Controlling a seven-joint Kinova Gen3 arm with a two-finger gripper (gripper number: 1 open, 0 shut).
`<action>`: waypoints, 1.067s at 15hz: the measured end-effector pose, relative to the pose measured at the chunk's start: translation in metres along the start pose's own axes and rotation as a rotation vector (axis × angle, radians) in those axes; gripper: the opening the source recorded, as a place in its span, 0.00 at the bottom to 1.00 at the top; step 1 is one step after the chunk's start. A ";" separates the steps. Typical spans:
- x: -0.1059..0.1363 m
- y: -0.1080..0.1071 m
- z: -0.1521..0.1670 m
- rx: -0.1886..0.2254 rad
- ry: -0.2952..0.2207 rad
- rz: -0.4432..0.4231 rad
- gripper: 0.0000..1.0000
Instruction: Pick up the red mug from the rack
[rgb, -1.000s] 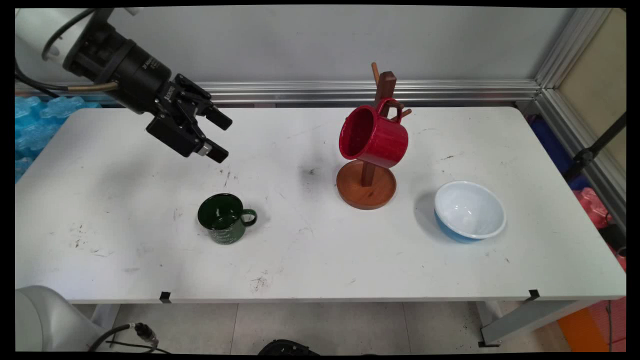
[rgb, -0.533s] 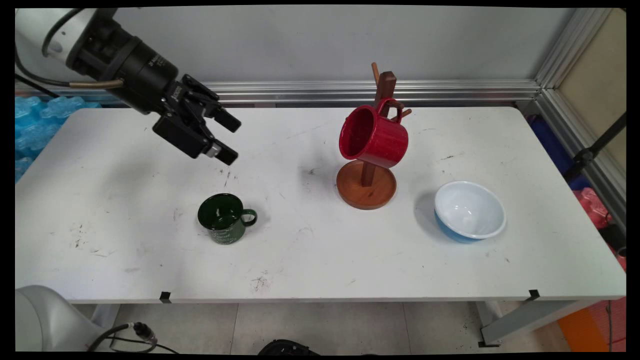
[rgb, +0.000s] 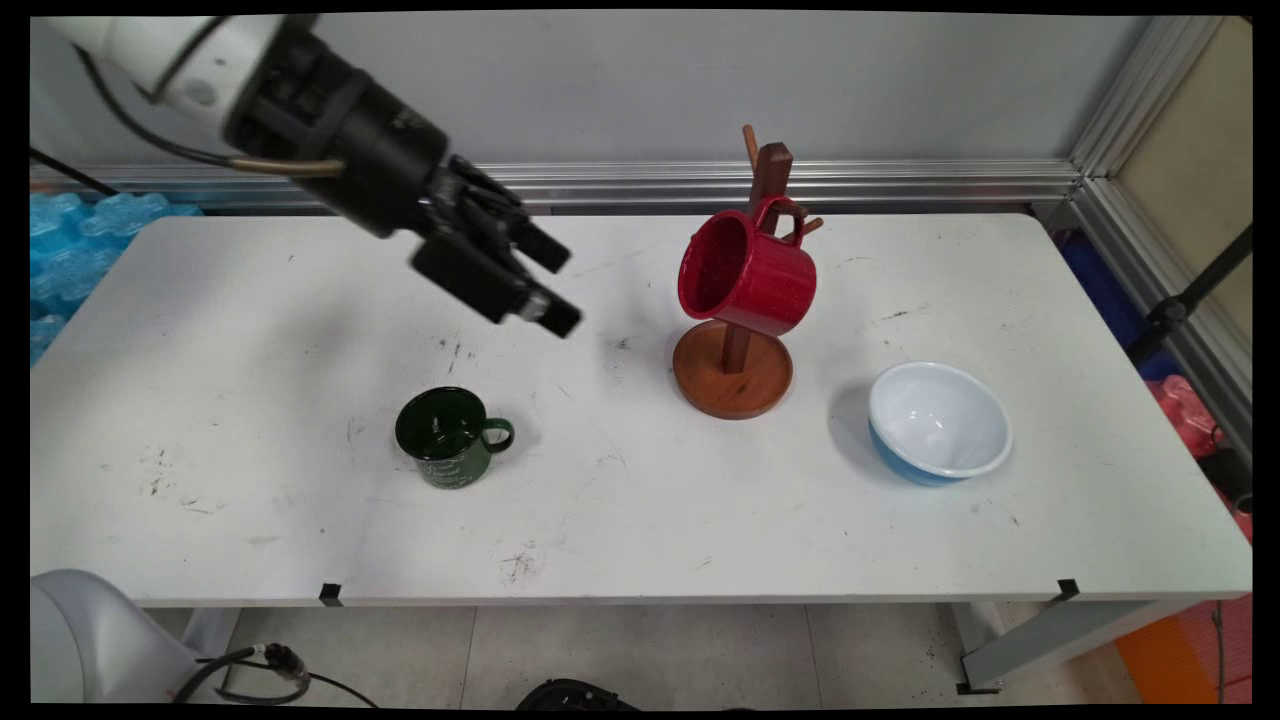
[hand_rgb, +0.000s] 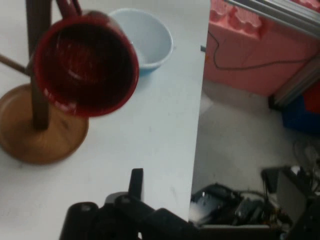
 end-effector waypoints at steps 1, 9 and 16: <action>0.004 0.003 0.006 0.004 0.006 -0.006 1.00; 0.025 0.022 0.060 0.077 0.019 -0.081 1.00; 0.038 0.025 0.096 0.131 0.032 -0.147 1.00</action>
